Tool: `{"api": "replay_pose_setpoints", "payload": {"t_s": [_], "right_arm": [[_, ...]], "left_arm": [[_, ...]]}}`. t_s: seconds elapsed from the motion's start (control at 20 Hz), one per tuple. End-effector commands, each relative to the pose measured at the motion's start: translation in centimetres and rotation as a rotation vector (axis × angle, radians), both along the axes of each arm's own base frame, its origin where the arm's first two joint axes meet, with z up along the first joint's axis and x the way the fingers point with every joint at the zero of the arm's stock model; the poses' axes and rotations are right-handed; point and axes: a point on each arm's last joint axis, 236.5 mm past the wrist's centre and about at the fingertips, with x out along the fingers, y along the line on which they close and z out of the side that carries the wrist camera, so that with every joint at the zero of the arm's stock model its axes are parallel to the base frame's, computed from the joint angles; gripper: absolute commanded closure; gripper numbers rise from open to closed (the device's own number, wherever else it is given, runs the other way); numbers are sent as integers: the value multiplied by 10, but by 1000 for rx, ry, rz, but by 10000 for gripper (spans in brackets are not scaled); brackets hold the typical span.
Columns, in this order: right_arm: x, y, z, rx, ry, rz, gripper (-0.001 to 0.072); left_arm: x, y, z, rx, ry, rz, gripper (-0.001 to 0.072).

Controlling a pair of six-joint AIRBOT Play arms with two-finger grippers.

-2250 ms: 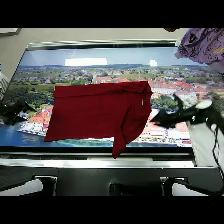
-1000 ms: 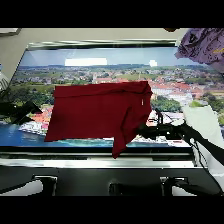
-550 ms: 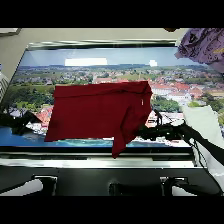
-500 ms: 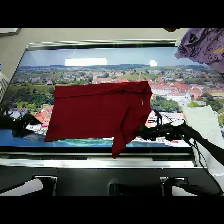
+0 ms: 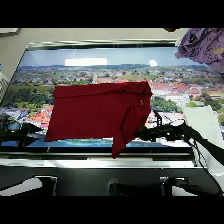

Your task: Fold the clothes and pants, and hang the long-sleeved shirts on hangers.

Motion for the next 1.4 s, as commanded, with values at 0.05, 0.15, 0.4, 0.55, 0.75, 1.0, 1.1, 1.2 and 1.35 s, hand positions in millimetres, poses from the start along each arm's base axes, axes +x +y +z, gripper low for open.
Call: {"api": "replay_pose_setpoints", "payload": {"t_s": [0.05,0.15,0.4,0.55,0.75,1.0,1.1,1.2,1.35], "right_arm": [[0,1,2,7,0,-1,687],[0,1,2,7,0,-1,687],[0,1,2,7,0,-1,687],[0,1,2,7,0,-1,687],[0,1,2,7,0,-1,687],[1,1,1,4,-3,-4,687],[1,1,1,4,-2,-4,687],[2,1,3,3,-9,-4,687],[10,-2,9,-13,-54,-19,688]], "left_arm": [[-3,-12,-8,-40,24,-28,33],[-3,-12,-9,-45,33,-23,33],[-9,-24,-16,-74,63,-44,33],[-12,-29,-21,-83,75,-52,33],[-12,-28,-22,-82,75,-50,72],[-12,-29,-22,-81,73,-54,292],[-11,-27,-22,-74,68,-52,485],[-11,-27,-22,-74,66,-55,648],[-10,-27,-22,-73,58,-61,692]]}}
